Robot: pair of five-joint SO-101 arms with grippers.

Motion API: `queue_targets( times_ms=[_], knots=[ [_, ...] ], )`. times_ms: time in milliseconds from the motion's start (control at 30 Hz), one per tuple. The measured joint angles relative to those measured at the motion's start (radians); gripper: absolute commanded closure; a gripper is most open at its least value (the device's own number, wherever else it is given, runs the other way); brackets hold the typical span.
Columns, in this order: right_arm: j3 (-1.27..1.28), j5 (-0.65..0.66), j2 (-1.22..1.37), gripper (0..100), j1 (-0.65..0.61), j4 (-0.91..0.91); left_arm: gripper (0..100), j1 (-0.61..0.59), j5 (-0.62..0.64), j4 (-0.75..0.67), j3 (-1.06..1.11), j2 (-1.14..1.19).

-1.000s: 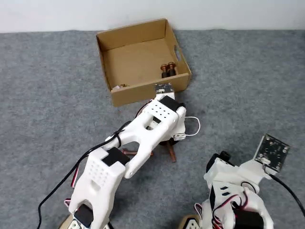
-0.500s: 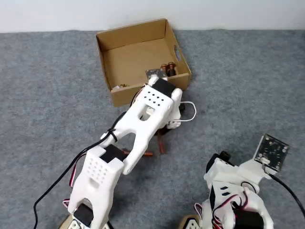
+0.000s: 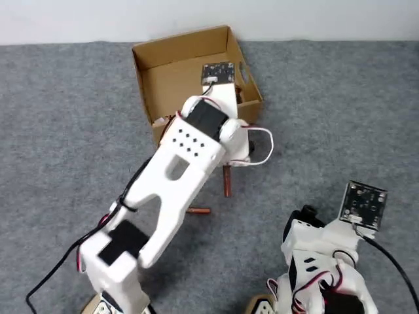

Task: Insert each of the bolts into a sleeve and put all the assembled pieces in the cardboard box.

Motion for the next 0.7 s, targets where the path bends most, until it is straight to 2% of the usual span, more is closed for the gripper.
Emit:
queue_targets(
  times_ms=[133, 367, 700],
  knots=[
    [0.000, 0.015, 0.000, 99.1, 0.000, 0.000, 100, 0.026, -0.023, -0.017, 0.147, -0.137],
    [0.000, 0.017, 0.000, 99.1, -0.009, -0.071, 100, 0.049, -0.031, -0.239, 0.457, -0.442],
    [0.052, 0.017, 0.000, 99.1, -0.247, -0.238, 100, 0.051, -0.121, -0.503, 0.839, -0.852]
  ],
)
